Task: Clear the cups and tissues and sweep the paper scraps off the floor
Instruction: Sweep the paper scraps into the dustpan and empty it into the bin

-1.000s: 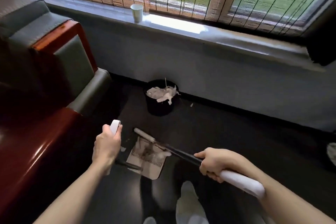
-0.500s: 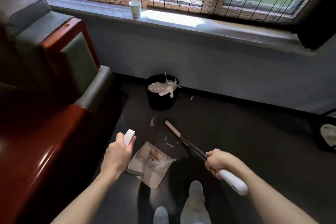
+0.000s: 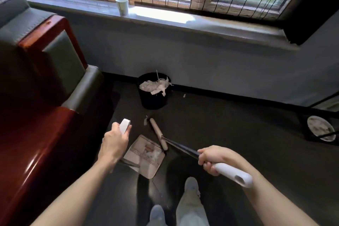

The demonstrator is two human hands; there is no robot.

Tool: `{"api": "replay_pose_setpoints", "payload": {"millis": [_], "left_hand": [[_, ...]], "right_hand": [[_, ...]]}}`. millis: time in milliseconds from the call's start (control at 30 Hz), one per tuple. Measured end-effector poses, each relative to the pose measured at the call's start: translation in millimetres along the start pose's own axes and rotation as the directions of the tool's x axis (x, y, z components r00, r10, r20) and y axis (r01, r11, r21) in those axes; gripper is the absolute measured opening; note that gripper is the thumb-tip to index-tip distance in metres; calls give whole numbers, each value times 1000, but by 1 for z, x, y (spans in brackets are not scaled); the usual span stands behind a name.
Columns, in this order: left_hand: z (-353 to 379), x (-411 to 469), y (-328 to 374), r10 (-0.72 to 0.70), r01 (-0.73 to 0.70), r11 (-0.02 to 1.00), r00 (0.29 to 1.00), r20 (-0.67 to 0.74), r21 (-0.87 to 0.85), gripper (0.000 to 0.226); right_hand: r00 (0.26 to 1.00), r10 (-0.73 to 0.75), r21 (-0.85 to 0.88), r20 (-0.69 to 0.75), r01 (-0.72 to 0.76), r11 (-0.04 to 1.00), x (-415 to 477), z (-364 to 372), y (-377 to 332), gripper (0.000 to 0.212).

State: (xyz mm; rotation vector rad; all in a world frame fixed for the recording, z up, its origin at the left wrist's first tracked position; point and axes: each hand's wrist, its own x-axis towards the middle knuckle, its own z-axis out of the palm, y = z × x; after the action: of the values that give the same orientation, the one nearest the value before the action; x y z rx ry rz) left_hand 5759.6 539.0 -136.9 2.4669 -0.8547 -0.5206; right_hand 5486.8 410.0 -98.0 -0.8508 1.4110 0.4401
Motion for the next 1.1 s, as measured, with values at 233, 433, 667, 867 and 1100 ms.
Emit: {"api": "replay_pose_setpoints", "payload": {"millis": [233,433,667,867,1100], "left_hand": [[7,4,39,0,2,998,1000,28,-64,37],[30,22,85,-25,24,997,1000,-14,-80,36],[71,59,141,-84,77,993,994,-69,-91,37],[103,84,187,-107,101,992,990,-89,-71,36],[107,86,193,-102,98,995,988,-118,-36,37]], "right_hand": [[994,-29,82,-108,38,996,9,-60,-25,27],[975,-31,-12,-220,29,1000,39,-124,-67,21],[948,-115,-162,-298,69,984,78,-198,-149,18],[931,-223,-411,-288,90,907,126,-229,-193,31],[954,-203,-752,-219,-33,658,165,-232,-165,68]]}}
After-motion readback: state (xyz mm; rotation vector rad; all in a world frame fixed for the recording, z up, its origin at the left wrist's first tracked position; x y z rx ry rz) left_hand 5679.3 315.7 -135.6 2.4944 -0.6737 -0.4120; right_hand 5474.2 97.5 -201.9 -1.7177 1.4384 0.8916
